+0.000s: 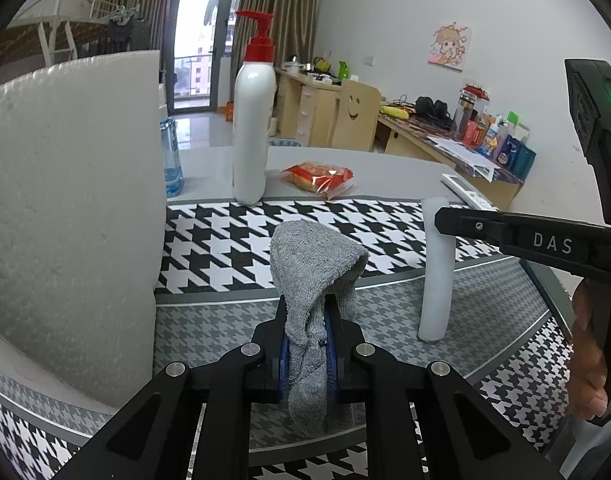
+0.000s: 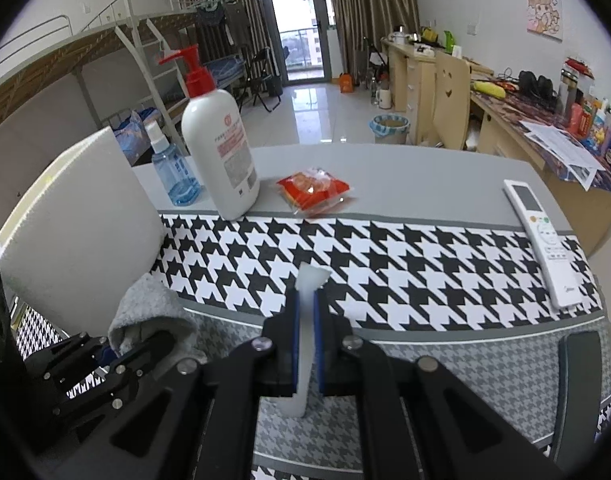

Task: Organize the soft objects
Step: 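Carry the grey sock and white tube up over the white foam box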

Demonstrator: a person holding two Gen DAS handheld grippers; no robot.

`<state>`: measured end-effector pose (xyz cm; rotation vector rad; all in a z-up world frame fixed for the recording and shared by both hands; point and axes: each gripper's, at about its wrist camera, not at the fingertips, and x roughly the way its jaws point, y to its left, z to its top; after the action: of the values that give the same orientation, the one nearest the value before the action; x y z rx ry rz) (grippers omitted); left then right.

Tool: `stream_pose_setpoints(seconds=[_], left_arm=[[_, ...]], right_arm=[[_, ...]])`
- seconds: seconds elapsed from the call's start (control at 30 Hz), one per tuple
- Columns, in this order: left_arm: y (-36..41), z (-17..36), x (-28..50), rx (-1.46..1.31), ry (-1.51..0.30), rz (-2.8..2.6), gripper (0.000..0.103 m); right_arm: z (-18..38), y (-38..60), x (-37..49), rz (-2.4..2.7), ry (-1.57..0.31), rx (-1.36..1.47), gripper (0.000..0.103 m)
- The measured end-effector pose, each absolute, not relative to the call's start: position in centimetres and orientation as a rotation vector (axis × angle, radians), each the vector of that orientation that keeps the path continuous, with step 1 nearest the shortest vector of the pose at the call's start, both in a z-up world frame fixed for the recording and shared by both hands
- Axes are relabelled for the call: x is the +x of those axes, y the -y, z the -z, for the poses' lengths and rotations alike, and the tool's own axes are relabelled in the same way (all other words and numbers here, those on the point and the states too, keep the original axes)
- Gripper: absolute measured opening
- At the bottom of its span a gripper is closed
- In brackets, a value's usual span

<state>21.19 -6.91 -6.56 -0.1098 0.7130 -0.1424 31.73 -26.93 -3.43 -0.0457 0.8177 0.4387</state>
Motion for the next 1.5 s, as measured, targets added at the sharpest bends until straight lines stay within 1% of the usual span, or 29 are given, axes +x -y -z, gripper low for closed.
stream_pose_setpoints(seconds=[0.8, 1.5], left_arm=[[9.0, 2.2, 18.8, -0.011, -0.618, 0.167, 0.015], [9.4, -1.6, 16.7, 0.051, -0.532, 0.216, 0.015]], right_arm=[[0.9, 29.4, 27.3, -0.399, -0.685, 0.024, 0.009], [-1.2, 29.4, 24.7, -0.343, -0.583, 0.033, 0.009]])
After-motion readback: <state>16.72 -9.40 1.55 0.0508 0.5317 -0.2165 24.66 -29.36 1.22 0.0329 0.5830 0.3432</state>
